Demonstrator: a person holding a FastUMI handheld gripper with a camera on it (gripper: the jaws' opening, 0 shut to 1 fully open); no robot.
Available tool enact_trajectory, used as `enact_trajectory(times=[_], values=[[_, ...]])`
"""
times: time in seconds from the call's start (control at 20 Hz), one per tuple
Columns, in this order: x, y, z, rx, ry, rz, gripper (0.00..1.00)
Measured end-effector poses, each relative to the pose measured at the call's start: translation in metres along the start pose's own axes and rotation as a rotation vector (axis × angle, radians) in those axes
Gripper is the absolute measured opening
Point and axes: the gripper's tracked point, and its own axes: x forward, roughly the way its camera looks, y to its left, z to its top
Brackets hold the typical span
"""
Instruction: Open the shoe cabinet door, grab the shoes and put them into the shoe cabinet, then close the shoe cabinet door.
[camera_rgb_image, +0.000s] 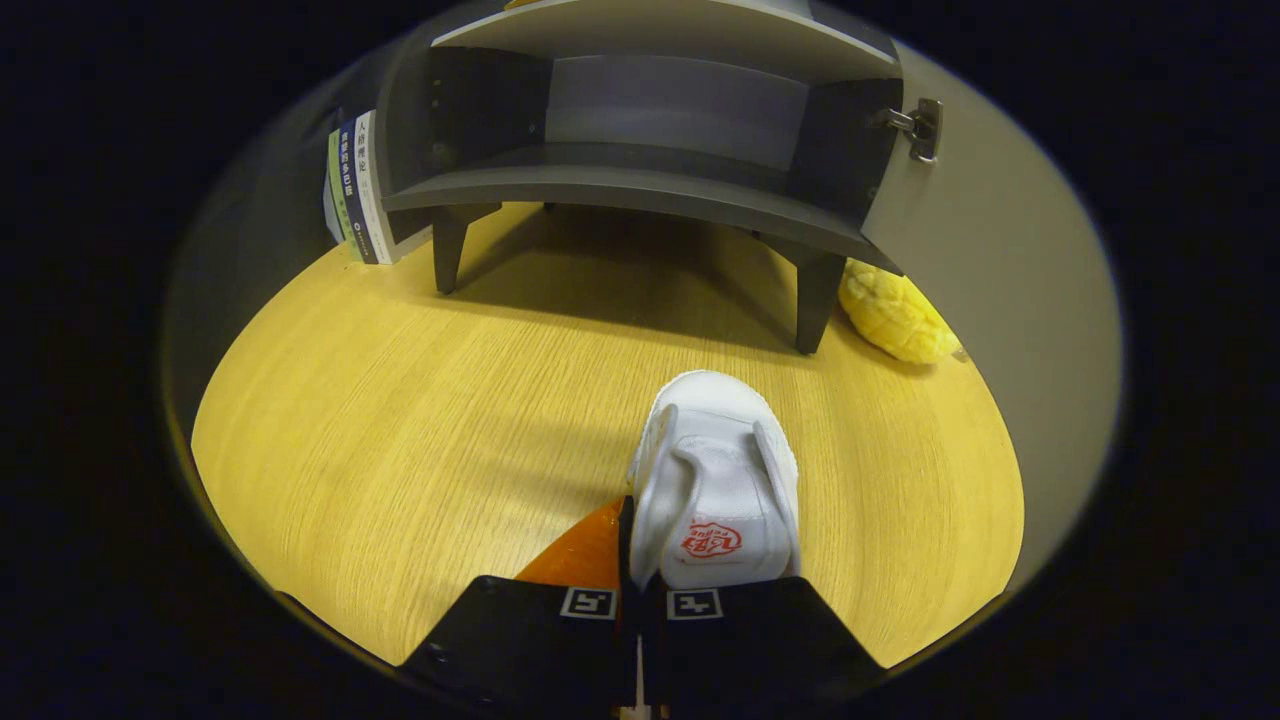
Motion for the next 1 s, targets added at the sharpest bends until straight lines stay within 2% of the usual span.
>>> enact_trajectory(times=[0.15, 0.45, 0.75, 1.0], values=[[-0.011, 0.007, 0.000, 0.058, -0.007, 0.051, 0.02], [-0.046, 0.018, 0.011, 0.007, -0.067, 0.043, 0.02], [-0.108, 0.039, 0.044, -0.053, -0.190, 0.070, 0.02], [-0.172, 0.046, 0.090, -0.063, -0.308, 0.064, 0.02]])
